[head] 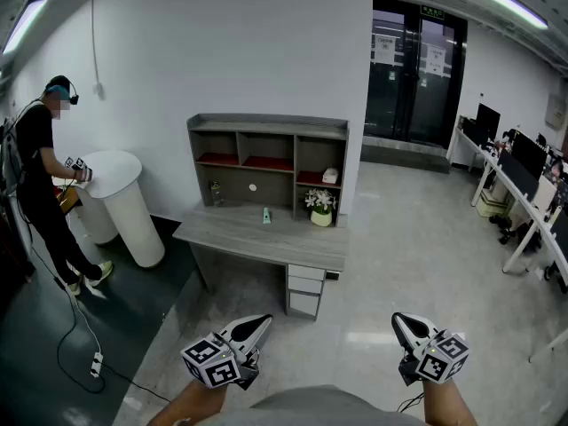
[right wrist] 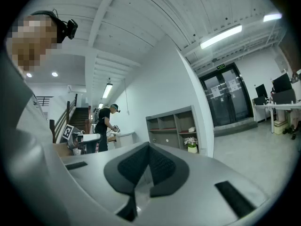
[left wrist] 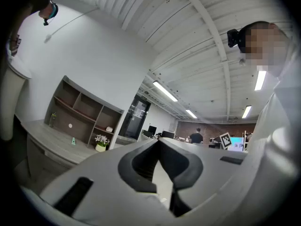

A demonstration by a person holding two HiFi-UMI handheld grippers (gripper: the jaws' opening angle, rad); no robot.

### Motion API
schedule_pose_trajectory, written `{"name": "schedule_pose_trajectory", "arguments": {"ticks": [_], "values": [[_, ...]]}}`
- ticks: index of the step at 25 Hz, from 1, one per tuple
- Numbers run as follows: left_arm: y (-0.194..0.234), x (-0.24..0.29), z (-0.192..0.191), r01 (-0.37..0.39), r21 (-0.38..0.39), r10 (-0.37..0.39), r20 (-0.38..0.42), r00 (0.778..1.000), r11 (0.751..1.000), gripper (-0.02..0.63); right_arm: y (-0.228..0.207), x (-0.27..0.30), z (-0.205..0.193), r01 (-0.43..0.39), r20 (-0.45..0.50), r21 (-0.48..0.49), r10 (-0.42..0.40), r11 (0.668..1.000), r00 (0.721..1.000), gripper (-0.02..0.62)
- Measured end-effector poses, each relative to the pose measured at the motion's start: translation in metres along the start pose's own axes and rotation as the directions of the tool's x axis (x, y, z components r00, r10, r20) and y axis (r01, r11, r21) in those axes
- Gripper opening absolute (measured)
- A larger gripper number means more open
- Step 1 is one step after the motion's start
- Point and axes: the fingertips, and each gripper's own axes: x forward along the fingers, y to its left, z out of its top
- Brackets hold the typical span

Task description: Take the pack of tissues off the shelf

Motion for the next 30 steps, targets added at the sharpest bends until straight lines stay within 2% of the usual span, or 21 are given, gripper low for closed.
{"name": "schedule_pose_trajectory", "arguments": {"ticks": [13,18,26,30], "values": [[-0.019,0.018,-0.004,0.017,-0.001,-0.017,-0.017,1.0,1.0,0.017,-0.008,-0.016,0.004,-0.017,0.001,-0.014,0.017,1.0,1.0,0.01],[-0.044,0.038,-0.013,0.033,0.019,-0.032,-0.032,0.999,0.999,0.017,-0.027,-0.043,0.004,-0.003,-0.003,-0.013,0.002,1.0,1.0,0.014],[-0.09,0.083,-0.04,0.037,-0.021,-0.038,-0.03,0.999,0.999,0.017,-0.066,-0.092,-0.004,-0.045,0.0,-0.002,0.045,0.999,0.999,0.017],[-0.108,0.102,-0.058,0.047,-0.023,-0.048,-0.054,0.997,0.999,0.017,-0.082,-0.108,-0.009,-0.055,-0.008,0.007,0.055,0.998,0.998,0.017]]}}
